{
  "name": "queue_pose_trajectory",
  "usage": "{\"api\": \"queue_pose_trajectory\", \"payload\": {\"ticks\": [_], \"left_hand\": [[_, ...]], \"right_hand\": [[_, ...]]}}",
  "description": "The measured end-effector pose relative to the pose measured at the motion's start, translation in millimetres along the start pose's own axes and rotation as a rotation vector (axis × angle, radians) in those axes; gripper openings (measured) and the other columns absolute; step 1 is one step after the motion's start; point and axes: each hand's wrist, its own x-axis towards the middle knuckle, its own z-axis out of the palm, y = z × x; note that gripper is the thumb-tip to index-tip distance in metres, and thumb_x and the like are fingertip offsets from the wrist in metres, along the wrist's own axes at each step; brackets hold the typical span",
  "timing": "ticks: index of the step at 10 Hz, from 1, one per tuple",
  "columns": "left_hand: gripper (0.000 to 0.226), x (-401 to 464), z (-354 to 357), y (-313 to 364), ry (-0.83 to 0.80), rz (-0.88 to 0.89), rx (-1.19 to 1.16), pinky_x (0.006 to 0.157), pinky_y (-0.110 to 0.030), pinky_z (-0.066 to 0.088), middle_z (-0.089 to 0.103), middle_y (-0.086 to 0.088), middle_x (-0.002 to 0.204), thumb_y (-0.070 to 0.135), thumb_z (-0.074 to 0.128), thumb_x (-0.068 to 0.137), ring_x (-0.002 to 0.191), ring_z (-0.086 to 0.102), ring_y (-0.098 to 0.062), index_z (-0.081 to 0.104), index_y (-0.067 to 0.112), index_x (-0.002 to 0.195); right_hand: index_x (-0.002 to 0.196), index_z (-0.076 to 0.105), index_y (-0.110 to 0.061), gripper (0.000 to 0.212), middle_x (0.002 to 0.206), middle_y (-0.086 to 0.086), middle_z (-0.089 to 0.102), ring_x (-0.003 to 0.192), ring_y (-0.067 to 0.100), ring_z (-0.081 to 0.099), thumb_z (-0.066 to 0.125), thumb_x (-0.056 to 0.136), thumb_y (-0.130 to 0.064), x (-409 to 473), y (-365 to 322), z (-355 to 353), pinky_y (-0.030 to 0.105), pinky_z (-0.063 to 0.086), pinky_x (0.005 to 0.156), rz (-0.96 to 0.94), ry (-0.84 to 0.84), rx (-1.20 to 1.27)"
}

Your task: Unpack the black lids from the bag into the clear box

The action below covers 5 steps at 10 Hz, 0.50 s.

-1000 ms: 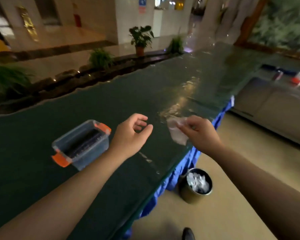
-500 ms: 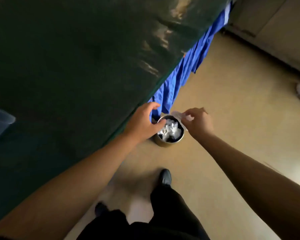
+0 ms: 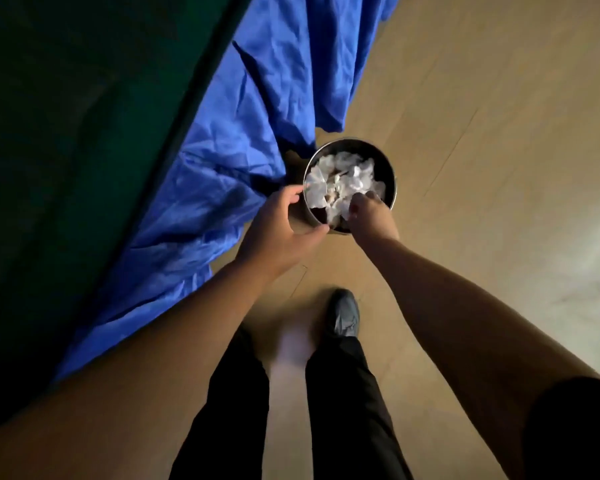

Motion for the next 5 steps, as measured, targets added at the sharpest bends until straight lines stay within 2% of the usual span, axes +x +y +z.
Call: {"api": "queue_pose_trajectory", "payload": {"ticks": [1, 2, 3, 4, 5], "left_hand": [[0.074, 13, 14, -24, 0.009, -0.019, -0.011, 0.091, -0.016, 0.035, 0.057, 0.008, 0.137, 0.047, 0.08, 0.074, 0.123, 0.051, -0.005, 0.049, 0.03, 0.138], [0.075, 15, 25, -37, 0.035, -0.026, -0.058, 0.09, -0.01, 0.033, 0.056, 0.013, 0.135, 0.056, 0.074, 0.07, 0.121, 0.049, 0.001, 0.048, 0.034, 0.137], [0.078, 4, 27, -32, 0.002, -0.009, -0.086, 0.091, -0.007, 0.032, 0.054, 0.015, 0.134, 0.063, 0.068, 0.068, 0.121, 0.047, 0.005, 0.047, 0.036, 0.138], [0.08, -4, 18, -18, -0.017, 0.018, -0.087, 0.091, -0.007, 0.03, 0.053, 0.015, 0.139, 0.064, 0.067, 0.071, 0.124, 0.045, 0.004, 0.045, 0.034, 0.142], [0.076, -30, -3, 13, -0.017, -0.001, -0.092, 0.092, -0.005, 0.028, 0.053, 0.019, 0.137, 0.058, 0.07, 0.073, 0.126, 0.046, 0.005, 0.045, 0.035, 0.141]], "right_hand": [[0.106, 0.065, 0.003, 0.019, 0.113, 0.026, 0.06, 0.096, 0.045, 0.065, 0.054, 0.091, -0.001, 35, 14, 44, 0.047, 0.053, 0.078, -0.027, -0.037, -0.12], [0.122, 0.063, -0.002, 0.029, 0.126, 0.019, 0.063, 0.113, 0.034, 0.063, 0.051, 0.096, -0.006, 58, 18, 76, 0.037, 0.053, 0.089, -0.016, -0.173, -0.168], [0.136, 0.051, -0.005, 0.04, 0.136, 0.018, 0.057, 0.119, 0.032, 0.059, 0.052, 0.097, -0.004, 61, 16, 72, 0.022, 0.054, 0.082, 0.044, -0.32, -0.087], [0.131, 0.057, -0.006, 0.035, 0.127, 0.016, 0.062, 0.116, 0.033, 0.061, 0.054, 0.097, -0.014, 56, 11, 41, 0.035, 0.05, 0.093, 0.02, -0.365, -0.225], [0.129, 0.061, -0.003, 0.038, 0.125, 0.019, 0.065, 0.116, 0.036, 0.061, 0.057, 0.094, -0.017, 29, 0, -7, 0.038, 0.048, 0.097, 0.033, -0.302, -0.24]]}}
